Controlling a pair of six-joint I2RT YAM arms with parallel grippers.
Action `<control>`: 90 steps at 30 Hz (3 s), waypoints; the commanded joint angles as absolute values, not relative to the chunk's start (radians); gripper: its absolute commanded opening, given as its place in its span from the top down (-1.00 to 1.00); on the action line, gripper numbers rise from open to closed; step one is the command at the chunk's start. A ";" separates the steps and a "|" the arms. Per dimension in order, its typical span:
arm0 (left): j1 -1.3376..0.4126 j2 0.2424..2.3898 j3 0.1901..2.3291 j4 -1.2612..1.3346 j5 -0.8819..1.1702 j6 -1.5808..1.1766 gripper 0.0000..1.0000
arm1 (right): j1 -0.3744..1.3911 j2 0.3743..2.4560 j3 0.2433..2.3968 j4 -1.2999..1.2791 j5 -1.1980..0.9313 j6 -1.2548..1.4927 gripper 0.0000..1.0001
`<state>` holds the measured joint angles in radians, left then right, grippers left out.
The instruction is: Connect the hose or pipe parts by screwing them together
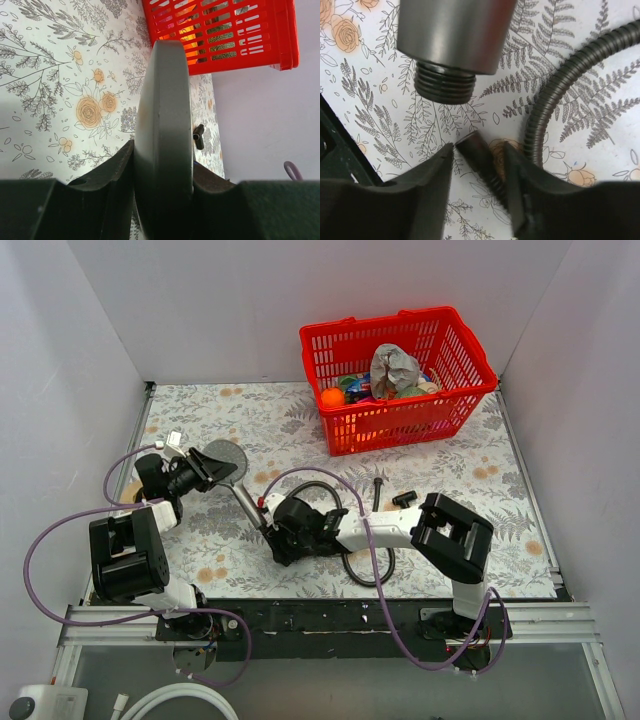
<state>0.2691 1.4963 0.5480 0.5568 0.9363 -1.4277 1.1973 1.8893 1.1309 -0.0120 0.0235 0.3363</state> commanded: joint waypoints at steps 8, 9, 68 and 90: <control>0.301 1.473 0.549 0.575 0.977 -1.414 1.00 | 1.197 1.821 1.088 -0.064 0.023 0.278 -0.76; 0.304 1.471 0.551 0.572 0.979 -1.414 1.00 | 1.198 1.818 1.083 -0.060 0.015 0.278 -0.71; 0.313 1.488 0.552 0.572 1.034 -1.453 1.00 | 1.198 1.838 1.120 -0.141 -0.143 -0.729 0.01; 0.313 1.467 0.554 0.555 1.012 -1.419 1.00 | 1.163 1.921 1.232 -0.235 -0.271 -0.516 0.97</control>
<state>0.3065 1.5024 0.5507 0.5369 1.0050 -1.4391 1.1648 1.9179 1.2346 -0.2321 -0.2050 -0.6407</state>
